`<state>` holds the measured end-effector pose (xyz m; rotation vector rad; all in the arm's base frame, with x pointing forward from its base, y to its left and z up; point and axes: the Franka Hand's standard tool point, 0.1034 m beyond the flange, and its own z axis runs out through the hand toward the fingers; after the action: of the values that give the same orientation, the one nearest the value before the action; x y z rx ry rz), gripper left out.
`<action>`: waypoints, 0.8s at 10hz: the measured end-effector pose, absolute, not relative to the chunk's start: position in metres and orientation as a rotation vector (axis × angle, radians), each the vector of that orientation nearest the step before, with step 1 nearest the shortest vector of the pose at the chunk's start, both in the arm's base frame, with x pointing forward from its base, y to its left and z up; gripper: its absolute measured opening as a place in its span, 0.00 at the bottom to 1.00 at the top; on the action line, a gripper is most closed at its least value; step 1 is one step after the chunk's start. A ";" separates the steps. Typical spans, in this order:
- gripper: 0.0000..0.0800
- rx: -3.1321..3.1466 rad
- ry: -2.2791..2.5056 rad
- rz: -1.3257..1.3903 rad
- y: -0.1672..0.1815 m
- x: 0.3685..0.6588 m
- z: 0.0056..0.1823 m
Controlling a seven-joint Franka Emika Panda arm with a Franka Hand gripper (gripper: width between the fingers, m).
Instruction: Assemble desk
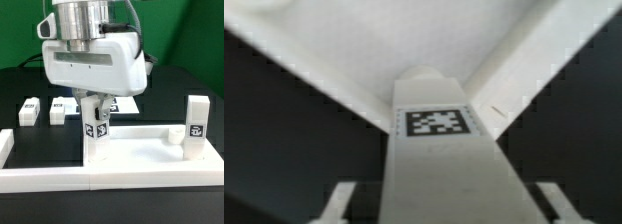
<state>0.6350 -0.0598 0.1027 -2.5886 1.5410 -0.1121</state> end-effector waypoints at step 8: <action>0.61 -1.988 2.185 0.072 -0.054 0.638 0.101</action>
Offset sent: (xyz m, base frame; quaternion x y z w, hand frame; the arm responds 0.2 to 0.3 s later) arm 0.0297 0.0079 0.0010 0.1001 -0.0233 0.4360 0.8941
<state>0.6384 -0.0536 0.1010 -1.9875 2.1848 0.0716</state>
